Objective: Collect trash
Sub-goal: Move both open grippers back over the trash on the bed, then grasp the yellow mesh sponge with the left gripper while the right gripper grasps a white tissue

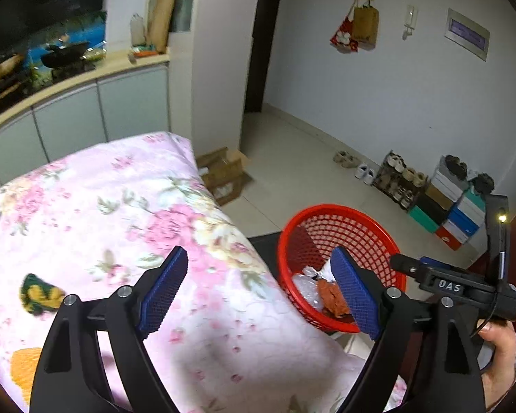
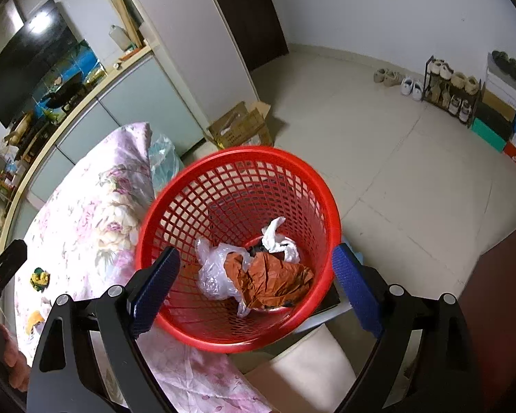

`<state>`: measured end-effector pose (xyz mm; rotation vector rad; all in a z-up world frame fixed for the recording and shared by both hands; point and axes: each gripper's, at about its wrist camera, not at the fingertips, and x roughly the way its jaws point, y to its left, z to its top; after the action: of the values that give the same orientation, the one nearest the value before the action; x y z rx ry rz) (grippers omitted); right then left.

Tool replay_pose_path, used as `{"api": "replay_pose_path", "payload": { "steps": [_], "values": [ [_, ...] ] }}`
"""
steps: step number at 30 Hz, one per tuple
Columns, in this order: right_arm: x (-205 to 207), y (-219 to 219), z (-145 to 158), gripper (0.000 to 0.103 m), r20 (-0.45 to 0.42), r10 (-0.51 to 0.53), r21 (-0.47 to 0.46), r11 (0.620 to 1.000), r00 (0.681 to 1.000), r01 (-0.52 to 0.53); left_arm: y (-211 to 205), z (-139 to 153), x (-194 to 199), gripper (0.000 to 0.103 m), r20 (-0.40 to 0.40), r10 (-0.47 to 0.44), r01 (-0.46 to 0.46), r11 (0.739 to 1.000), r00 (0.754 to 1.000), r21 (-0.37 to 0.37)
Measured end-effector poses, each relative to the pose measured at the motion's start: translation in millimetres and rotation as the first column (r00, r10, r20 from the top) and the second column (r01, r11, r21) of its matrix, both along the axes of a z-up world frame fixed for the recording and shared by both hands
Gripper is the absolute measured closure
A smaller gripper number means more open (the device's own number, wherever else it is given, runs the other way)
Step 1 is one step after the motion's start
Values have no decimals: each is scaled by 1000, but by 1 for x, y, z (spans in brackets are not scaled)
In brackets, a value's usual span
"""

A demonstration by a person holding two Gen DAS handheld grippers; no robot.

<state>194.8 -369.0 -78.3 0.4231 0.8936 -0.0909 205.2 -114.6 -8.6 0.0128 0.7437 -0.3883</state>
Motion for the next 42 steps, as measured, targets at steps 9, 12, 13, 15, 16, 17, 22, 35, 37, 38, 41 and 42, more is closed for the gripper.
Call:
{"api": "replay_pose_path", "payload": {
  "steps": [9, 12, 13, 15, 16, 17, 22, 35, 37, 38, 41, 42],
  "values": [
    [-21, 20, 34, 16, 137, 36, -86, 996, 990, -24, 42, 25, -17, 18, 60, 76, -75, 997, 995, -13],
    [-26, 34, 45, 16, 178, 74, -114, 992, 981, -54, 61, 33, -22, 18, 74, 104, -103, 994, 992, -25],
    [-27, 37, 48, 16, 184, 85, -118, 991, 979, -64, 70, 36, -23, 18, 77, 117, -115, 993, 990, -31],
    [-29, 49, 54, 16, 201, 121, -125, 987, 972, -97, 88, 43, -27, 17, 87, 147, -145, 989, 985, -31],
    [-29, 55, 56, 16, 207, 140, -128, 985, 968, -115, 96, 46, -29, 17, 93, 163, -161, 987, 982, -28],
    [-29, 62, 57, 16, 211, 161, -130, 982, 964, -136, 104, 48, -31, 17, 99, 180, -179, 984, 979, -24],
    [-28, 91, 63, 16, 226, 246, -125, 967, 942, -222, 163, 61, -43, 17, 123, 301, -304, 953, 946, 6],
    [-15, 147, 73, 16, 229, 376, -126, 926, 898, -355, 255, 36, -74, 17, 30, 469, -469, 882, 883, 39],
    [-13, 151, 73, 16, 227, 386, -129, 922, 894, -365, 256, 25, -78, 17, 0, 462, -462, 886, 887, 52],
    [-13, 153, 74, 16, 226, 389, -131, 920, 893, -368, 257, 21, -78, 17, -9, 460, -458, 887, 888, 55],
    [-11, 159, 72, 16, 220, 398, -136, 917, 891, -376, 257, 8, -79, 17, -47, 445, -443, 895, 894, 53],
    [-10, 161, 72, 16, 217, 400, -137, 916, 891, -377, 257, 3, -78, 17, -56, 442, -439, 897, 895, 52]
  ]
}}
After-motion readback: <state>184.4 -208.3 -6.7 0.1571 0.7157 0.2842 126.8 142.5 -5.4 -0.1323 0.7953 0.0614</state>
